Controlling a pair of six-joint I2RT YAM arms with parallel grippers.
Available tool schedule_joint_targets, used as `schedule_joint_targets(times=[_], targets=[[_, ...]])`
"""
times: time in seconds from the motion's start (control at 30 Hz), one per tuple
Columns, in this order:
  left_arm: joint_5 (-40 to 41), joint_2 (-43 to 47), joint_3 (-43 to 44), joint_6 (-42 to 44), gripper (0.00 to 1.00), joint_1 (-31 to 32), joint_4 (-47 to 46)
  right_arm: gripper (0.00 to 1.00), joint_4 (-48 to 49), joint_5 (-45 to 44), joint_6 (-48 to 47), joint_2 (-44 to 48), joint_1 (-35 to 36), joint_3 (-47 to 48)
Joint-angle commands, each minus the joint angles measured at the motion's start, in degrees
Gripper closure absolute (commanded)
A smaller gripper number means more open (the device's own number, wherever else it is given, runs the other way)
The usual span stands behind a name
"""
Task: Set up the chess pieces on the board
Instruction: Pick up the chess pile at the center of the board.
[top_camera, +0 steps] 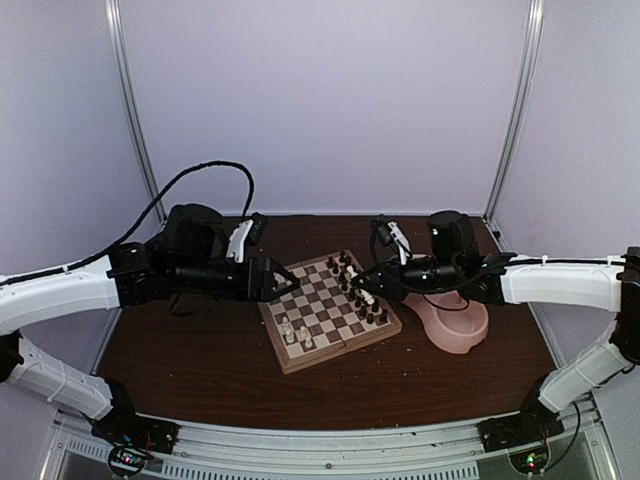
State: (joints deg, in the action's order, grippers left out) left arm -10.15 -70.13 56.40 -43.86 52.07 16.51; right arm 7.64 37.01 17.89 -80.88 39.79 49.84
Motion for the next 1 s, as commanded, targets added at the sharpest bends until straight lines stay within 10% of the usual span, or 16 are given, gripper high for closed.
schedule_joint_targets(times=[0.0,0.97], targets=[[-1.08,-1.39,-0.72,-7.86,0.30,-0.44,-9.26,0.90,0.97,-1.94,-3.49,-0.88,3.64,1.66],[-8.05,-11.05,2.47,-20.30,0.43,-0.57,-16.07,0.90,-3.17,-4.45,-10.49,-6.63,12.72,9.86]])
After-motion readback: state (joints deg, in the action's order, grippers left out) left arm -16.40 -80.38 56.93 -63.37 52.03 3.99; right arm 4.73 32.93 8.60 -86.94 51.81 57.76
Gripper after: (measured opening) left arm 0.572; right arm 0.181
